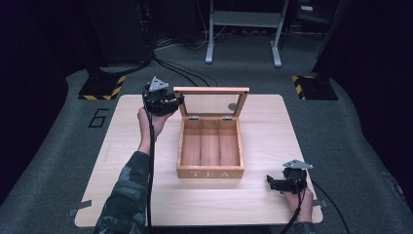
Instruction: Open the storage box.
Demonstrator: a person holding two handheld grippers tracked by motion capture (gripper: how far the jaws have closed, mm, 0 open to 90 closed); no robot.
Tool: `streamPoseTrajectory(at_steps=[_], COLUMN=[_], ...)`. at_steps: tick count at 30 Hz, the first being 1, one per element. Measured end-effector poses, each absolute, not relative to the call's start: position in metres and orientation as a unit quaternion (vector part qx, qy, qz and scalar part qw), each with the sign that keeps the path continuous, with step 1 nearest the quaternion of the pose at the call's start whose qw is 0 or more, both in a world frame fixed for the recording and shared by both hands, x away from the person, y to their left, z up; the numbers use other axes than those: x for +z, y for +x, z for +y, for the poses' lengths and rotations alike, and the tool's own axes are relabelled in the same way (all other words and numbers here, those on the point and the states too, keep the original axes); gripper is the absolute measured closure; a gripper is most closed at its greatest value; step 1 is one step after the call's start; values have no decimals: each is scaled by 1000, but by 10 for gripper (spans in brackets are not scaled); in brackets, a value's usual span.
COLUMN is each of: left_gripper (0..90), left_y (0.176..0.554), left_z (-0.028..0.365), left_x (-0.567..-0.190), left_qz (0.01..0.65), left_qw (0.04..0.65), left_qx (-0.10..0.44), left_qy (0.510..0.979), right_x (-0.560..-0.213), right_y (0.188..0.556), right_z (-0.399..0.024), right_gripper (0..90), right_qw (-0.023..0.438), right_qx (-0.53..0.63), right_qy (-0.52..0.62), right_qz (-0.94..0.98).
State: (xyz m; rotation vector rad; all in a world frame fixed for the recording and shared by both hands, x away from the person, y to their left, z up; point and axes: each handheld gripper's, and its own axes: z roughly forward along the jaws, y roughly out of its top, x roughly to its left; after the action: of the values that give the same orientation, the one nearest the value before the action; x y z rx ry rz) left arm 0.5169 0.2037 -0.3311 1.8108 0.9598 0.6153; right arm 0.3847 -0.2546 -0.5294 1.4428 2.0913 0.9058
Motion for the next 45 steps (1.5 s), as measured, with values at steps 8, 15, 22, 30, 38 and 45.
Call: streamPoseTrajectory(at_steps=[8, 15, 22, 30, 38, 45], left_gripper=[616, 616, 616, 617, 617, 618], left_y=[518, 518, 518, 518, 519, 518], left_z=[204, 204, 204, 204, 204, 204], left_x=[-331, -331, -331, -331, -332, -331], left_qz=[394, 394, 394, 394, 395, 395], left_qw=[481, 481, 480, 483, 485, 484], left_qx=[254, 254, 254, 254, 253, 254], left_qy=[741, 741, 741, 740, 738, 738], right_x=[-529, -529, -529, -529, -529, -529], right_y=[385, 385, 385, 385, 385, 385], right_z=[-255, -255, -255, -255, -255, -255], right_gripper=[34, 35, 35, 34, 34, 35], right_qw=[220, 220, 220, 220, 220, 220], right_qx=[328, 328, 328, 328, 328, 327], right_qy=[522, 522, 522, 522, 522, 522], right_qz=[756, 756, 756, 756, 756, 756])
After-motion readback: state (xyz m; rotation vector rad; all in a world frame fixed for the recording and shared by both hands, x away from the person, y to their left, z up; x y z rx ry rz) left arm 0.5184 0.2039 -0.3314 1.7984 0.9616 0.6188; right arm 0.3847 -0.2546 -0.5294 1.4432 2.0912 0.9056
